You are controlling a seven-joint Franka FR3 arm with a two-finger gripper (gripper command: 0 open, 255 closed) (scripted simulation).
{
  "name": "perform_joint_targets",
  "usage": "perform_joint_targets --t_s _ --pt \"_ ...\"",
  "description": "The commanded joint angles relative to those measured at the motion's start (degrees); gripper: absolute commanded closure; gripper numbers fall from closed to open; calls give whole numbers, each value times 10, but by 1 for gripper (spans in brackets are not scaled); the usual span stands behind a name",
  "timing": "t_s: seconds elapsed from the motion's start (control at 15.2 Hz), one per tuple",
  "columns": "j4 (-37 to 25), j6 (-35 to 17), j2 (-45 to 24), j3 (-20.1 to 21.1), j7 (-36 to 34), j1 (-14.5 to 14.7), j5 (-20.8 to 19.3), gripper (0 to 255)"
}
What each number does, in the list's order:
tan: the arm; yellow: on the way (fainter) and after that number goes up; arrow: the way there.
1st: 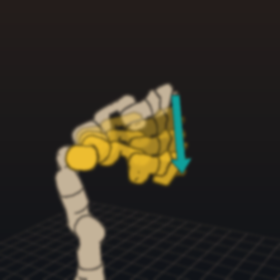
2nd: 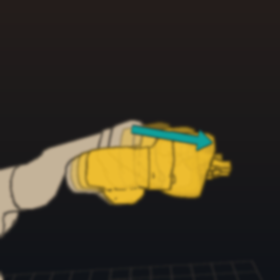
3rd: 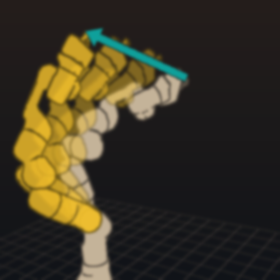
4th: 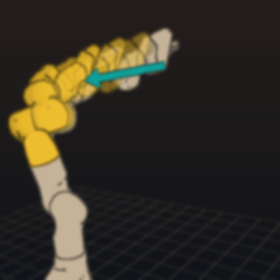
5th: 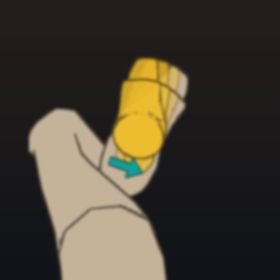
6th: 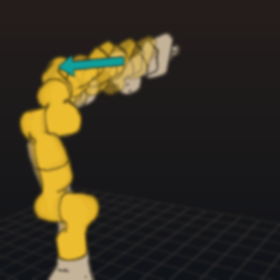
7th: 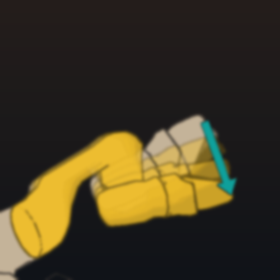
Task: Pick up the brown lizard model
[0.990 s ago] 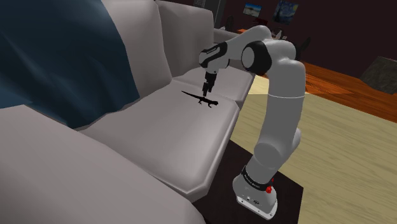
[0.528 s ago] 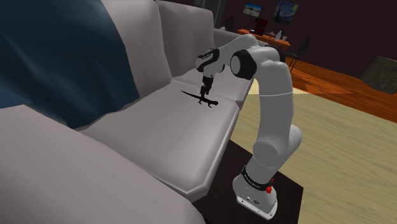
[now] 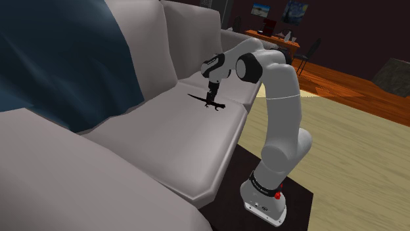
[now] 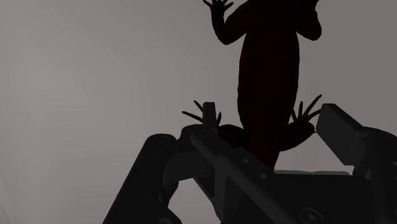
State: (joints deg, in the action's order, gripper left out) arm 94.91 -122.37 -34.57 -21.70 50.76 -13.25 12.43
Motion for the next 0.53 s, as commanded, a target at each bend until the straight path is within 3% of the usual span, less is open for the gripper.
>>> perform_joint_targets --t_s 0.0,0.46 --pt "0 0 0 0 0 0 0 255" --pt "-1 5 4 -1 -1 1 -2 255"
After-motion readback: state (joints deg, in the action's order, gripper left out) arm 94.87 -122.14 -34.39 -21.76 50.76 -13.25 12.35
